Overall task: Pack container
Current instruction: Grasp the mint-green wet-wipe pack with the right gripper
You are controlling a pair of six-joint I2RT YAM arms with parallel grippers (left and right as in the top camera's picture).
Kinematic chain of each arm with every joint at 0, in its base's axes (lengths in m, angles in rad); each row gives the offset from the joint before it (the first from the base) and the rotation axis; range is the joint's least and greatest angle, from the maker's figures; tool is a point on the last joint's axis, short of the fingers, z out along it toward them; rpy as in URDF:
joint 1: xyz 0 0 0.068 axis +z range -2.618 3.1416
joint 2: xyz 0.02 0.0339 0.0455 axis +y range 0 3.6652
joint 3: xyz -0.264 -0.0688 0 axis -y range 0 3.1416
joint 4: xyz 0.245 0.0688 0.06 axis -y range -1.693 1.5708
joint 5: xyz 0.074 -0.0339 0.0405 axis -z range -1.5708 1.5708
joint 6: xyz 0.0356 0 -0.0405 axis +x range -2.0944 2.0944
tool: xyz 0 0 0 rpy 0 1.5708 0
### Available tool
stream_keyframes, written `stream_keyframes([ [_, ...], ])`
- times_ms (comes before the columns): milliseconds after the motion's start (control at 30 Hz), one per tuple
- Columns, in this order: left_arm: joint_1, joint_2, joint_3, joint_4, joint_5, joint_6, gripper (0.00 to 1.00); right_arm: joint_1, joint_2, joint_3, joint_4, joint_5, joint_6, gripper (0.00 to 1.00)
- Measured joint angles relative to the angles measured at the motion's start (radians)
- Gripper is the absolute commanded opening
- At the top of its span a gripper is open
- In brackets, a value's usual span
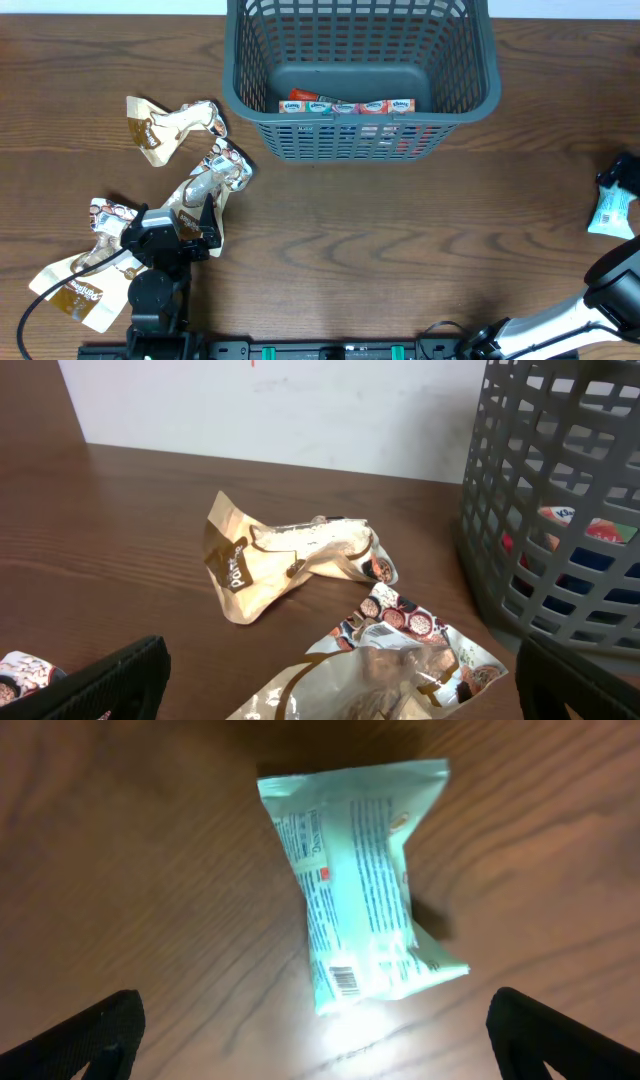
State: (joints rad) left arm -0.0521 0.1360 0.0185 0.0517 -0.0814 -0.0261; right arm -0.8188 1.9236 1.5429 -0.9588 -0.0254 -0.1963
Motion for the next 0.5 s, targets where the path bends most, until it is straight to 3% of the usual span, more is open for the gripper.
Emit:
stream_keyframes([
  [500, 0.0, 0.0, 0.0, 0.0, 0.007, 0.0, 0.99, 0.0, 0.111, -0.087, 0.147, -0.003, -0.123, 0.94],
])
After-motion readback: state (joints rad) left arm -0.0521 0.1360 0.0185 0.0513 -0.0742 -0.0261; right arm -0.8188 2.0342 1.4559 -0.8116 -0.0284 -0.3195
